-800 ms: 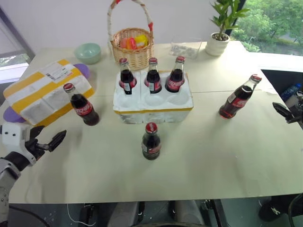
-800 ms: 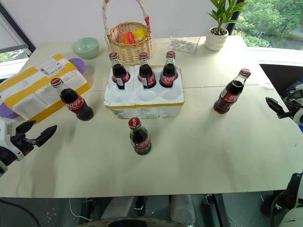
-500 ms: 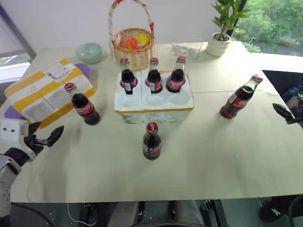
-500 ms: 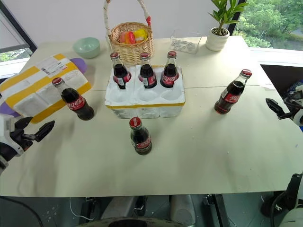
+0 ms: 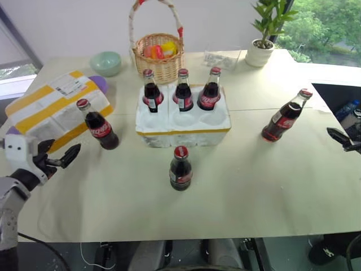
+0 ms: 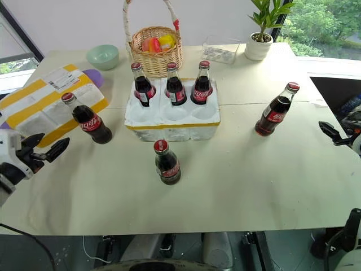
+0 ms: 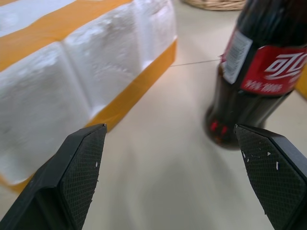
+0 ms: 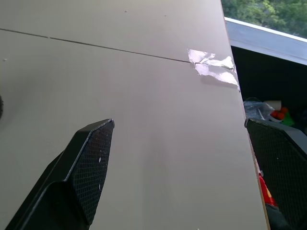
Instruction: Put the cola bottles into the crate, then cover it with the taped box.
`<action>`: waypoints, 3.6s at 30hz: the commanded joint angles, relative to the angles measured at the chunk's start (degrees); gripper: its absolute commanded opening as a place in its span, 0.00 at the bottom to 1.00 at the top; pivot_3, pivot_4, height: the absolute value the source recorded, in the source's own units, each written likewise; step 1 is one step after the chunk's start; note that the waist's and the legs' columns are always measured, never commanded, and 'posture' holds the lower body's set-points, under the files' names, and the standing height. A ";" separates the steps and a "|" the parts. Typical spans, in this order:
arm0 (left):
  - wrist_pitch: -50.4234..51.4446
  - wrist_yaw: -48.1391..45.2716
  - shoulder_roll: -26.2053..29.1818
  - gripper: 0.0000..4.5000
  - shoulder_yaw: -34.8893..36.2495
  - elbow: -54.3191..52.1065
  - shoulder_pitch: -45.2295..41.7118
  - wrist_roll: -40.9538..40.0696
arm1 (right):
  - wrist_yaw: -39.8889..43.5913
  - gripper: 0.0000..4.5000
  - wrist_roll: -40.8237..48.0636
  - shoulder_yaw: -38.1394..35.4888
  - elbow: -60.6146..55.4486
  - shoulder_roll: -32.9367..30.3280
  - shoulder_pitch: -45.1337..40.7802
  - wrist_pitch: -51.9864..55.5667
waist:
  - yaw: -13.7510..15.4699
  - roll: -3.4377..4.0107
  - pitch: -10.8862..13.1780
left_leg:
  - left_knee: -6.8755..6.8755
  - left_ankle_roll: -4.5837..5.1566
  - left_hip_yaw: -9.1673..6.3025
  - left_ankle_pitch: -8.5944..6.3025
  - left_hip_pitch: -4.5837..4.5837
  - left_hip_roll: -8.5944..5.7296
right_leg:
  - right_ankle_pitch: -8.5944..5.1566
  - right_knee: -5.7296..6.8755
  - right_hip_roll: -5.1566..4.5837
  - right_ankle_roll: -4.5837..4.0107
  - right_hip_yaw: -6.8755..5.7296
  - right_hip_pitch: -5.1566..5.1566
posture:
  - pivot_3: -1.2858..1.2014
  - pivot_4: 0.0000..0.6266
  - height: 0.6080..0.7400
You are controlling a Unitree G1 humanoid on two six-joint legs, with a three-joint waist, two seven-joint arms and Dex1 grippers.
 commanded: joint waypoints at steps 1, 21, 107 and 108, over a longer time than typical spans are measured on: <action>1.12 -1.86 3.07 0.99 -0.28 -1.30 -3.51 -1.66 | 6.99 1.00 3.10 -2.25 -4.51 -6.45 -4.50 3.27 | 0.00 0.07 0.04 | 0.01 0.00 0.00 0.00 -0.04 0.00 | 0.00 0.00 0.00 0.00 0.00 -0.03 | 0.52 0.24 0.99; -2.24 -13.26 8.73 0.99 -7.61 3.97 -9.41 1.60 | 21.34 1.00 26.01 9.44 -56.25 -1.58 -28.15 56.34 | 0.72 0.25 0.14 | 0.26 0.05 0.11 0.12 -1.52 0.00 | 0.04 0.72 -0.05 0.04 0.09 -1.80 | 0.52 0.24 0.99; 4.14 -38.71 3.31 0.63 -32.31 26.36 -62.26 3.96 | 4.56 1.00 41.48 2.59 -75.45 0.82 -7.55 58.46 | 0.31 -0.28 0.27 | 1.27 -0.09 0.28 0.31 -1.85 -0.03 | 0.37 1.13 0.04 0.19 0.11 -1.87 | 0.52 0.24 0.99; 3.27 -38.54 2.83 0.63 -32.53 26.35 -61.86 4.39 | 4.39 1.00 41.54 2.72 -75.35 0.91 -7.64 58.34 | 0.42 -0.29 0.28 | 1.29 -0.07 0.28 0.30 -1.85 -0.04 | 0.37 1.13 0.03 0.19 0.11 -1.86 | 0.52 0.24 0.99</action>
